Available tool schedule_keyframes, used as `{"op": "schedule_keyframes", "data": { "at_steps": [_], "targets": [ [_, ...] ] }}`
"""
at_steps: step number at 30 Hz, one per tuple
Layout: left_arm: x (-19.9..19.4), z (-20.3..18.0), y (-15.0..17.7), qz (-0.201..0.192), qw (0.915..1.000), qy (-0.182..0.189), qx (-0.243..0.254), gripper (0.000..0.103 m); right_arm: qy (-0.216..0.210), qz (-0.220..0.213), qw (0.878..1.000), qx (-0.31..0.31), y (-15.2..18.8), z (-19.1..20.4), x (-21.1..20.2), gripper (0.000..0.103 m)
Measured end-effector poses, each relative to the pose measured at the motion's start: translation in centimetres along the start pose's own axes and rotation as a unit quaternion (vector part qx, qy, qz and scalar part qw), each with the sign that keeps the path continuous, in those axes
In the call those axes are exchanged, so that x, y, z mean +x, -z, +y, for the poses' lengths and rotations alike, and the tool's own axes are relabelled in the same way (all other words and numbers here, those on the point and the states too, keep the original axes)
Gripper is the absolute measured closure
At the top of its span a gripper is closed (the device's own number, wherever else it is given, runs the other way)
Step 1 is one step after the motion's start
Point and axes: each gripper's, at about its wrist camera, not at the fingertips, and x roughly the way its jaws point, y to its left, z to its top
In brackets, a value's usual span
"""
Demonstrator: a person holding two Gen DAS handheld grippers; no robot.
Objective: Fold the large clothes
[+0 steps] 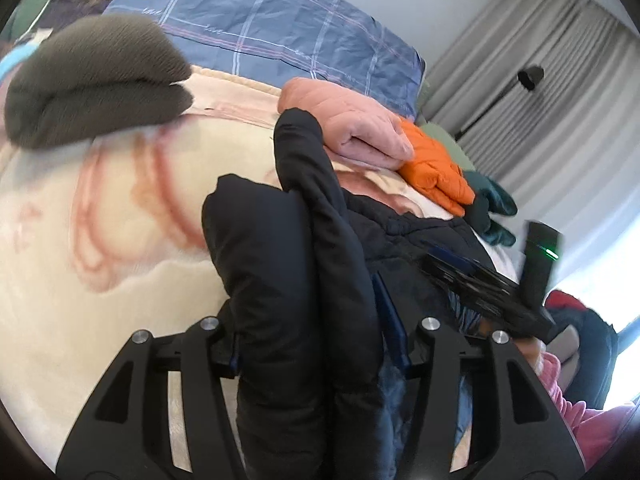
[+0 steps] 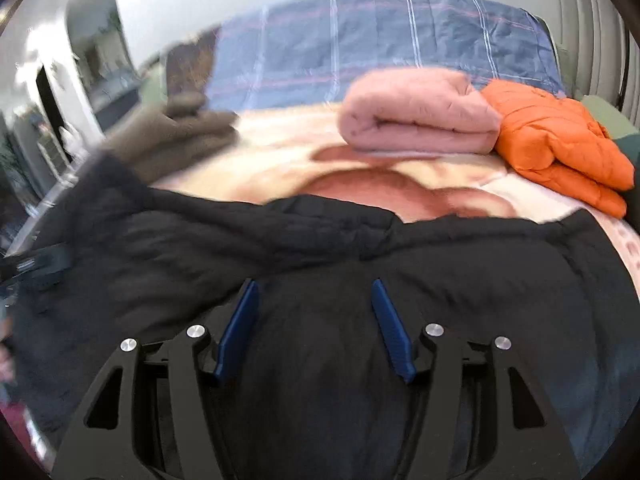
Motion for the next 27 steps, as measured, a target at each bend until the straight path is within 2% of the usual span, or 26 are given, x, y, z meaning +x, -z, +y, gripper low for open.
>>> {"op": "schedule_keyframes", "data": {
  "at_steps": [3,6,9,10,14,16,18,19,20,21,22,23,25,27],
  "targets": [
    [0.3,-1.6,-0.9,0.021,0.9991,-0.025,0.026,0.049,-0.031,-0.02,0.998,-0.054,2.1,2.4,-3.6,0.038],
    [1.2,-2.9,-1.7,0.037,0.9962,-0.061,0.048,0.048,-0.076,-0.043,0.984,-0.157,5.2,7.0,-6.6,0.035],
    [1.5,-3.0,-1.9,0.05,0.9945,-0.078,0.049,0.048,-0.111,-0.064,0.957,-0.26,8.4,12.3,-8.0,0.031],
    [1.5,-3.0,-2.0,0.054,0.9943,-0.08,0.046,0.048,-0.112,-0.077,0.942,-0.306,9.8,14.5,-8.1,0.03],
    [1.1,-2.9,-2.0,0.063,0.9937,-0.083,0.041,0.048,-0.047,-0.102,0.896,-0.429,13.4,19.9,-6.5,0.029],
    [0.8,-2.9,-2.0,0.065,0.9936,-0.083,0.041,0.048,-0.015,-0.116,0.879,-0.463,14.2,21.8,-5.3,0.029],
    [0.5,-2.8,-2.1,0.065,0.994,-0.08,0.035,0.05,0.035,-0.124,0.867,-0.481,14.5,23.0,-3.4,0.029],
    [0.5,-2.8,-2.2,0.064,0.9944,-0.078,0.033,0.052,0.051,-0.124,0.865,-0.483,14.5,23.2,-2.7,0.03],
    [0.4,-2.8,-2.3,0.062,0.9949,-0.074,0.03,0.055,0.059,-0.122,0.867,-0.48,14.4,23.4,-2.0,0.042],
    [0.3,-2.8,-2.3,0.06,0.9952,-0.072,0.029,0.056,0.062,-0.115,0.874,-0.468,13.9,23.3,-1.4,0.057],
    [0.3,-2.8,-2.4,0.059,0.9954,-0.069,0.03,0.058,0.06,-0.111,0.882,-0.454,13.4,23.1,-1.5,0.08],
    [0.3,-2.8,-2.3,0.06,0.9955,-0.067,0.031,0.064,0.044,-0.113,0.896,-0.428,12.6,22.6,-2.0,0.09],
    [0.3,-3.1,-2.5,0.057,0.9957,-0.062,0.038,0.07,-0.005,-0.114,0.928,-0.355,10.2,20.7,-3.6,0.094],
    [0.1,-3.5,-3.0,0.048,0.9971,-0.045,0.039,0.074,-0.031,-0.121,0.943,-0.308,8.6,19.0,-5.0,0.095]
  ]
}}
